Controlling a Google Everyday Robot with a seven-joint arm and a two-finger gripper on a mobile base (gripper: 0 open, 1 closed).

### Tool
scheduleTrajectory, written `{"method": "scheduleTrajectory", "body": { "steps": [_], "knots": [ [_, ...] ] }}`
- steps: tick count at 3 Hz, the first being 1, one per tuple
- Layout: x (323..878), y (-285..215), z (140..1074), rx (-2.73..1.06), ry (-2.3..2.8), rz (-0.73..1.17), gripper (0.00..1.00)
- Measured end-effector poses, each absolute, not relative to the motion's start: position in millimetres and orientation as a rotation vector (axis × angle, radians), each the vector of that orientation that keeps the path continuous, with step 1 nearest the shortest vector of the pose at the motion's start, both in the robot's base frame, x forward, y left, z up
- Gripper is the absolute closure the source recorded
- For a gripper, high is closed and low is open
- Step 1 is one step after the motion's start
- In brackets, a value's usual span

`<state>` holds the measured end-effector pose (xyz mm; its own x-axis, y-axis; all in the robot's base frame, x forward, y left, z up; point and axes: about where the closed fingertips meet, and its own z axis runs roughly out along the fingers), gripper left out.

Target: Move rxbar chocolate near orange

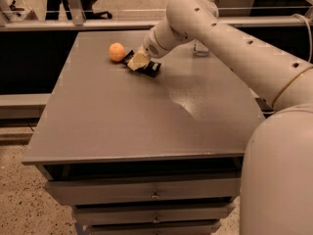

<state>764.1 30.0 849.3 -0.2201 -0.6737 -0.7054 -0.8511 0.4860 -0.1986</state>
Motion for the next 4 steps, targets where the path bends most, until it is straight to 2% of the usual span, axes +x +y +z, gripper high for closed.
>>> {"method": "scheduleTrajectory", "body": {
  "steps": [2, 3, 4],
  "knots": [
    [774, 36, 851, -1.247, 1.964, 0.298, 0.13],
    [775, 35, 853, -1.242, 1.965, 0.296, 0.0],
    [770, 23, 861, -1.216, 1.96, 0.315, 0.0]
  ]
}}
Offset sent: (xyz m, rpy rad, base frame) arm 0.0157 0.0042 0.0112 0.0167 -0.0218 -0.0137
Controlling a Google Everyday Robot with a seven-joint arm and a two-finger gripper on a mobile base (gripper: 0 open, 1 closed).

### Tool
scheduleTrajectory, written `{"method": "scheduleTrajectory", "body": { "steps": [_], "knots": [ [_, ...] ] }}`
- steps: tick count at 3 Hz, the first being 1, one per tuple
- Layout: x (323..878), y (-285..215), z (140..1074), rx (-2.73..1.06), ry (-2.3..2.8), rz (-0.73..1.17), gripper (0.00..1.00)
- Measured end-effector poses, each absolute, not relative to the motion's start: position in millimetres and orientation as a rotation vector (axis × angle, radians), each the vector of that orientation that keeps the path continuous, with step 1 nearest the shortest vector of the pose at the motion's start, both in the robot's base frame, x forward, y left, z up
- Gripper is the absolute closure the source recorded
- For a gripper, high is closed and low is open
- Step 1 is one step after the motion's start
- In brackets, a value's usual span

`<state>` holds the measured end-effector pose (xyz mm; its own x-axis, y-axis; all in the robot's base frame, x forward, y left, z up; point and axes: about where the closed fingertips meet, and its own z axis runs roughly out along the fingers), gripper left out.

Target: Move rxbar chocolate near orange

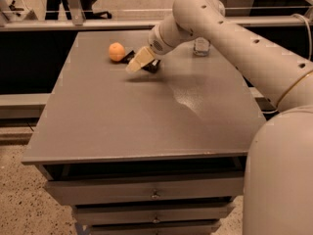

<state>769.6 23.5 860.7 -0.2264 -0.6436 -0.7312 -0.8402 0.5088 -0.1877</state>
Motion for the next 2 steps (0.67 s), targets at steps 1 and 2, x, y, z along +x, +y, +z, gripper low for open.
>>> {"method": "scheduleTrajectory", "body": {
  "steps": [1, 2],
  "knots": [
    [755, -6, 876, -1.142, 1.903, 0.413, 0.0],
    [726, -63, 904, -1.035, 1.826, 0.495, 0.0]
  ]
}}
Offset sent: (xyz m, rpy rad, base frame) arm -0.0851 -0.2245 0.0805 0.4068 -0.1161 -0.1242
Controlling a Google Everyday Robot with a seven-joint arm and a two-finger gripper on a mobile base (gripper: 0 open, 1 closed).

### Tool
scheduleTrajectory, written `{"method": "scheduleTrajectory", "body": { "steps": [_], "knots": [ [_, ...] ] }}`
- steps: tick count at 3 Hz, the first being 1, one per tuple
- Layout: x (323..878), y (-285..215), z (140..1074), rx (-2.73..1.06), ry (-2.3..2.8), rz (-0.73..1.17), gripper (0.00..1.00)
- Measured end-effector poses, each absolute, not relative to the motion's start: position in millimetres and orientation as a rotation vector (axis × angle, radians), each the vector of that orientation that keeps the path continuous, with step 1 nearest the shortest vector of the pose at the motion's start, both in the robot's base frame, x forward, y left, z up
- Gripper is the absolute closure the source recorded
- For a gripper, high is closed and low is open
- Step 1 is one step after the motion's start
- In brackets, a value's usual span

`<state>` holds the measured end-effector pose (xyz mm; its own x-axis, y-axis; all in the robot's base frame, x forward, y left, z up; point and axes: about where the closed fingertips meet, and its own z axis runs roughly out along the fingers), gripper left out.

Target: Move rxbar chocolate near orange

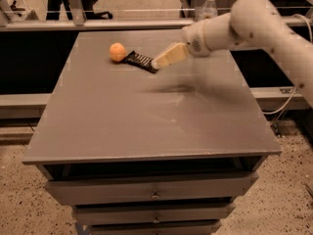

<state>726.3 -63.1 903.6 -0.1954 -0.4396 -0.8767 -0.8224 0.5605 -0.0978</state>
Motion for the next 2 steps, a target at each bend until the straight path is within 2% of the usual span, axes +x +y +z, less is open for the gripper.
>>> {"method": "scheduleTrajectory", "body": {
  "steps": [1, 2],
  "knots": [
    [681.4, -162.8, 932.0, -0.909, 1.788, 0.483, 0.0],
    [680.4, -170.5, 929.3, -0.896, 1.799, 0.472, 0.0]
  ]
}}
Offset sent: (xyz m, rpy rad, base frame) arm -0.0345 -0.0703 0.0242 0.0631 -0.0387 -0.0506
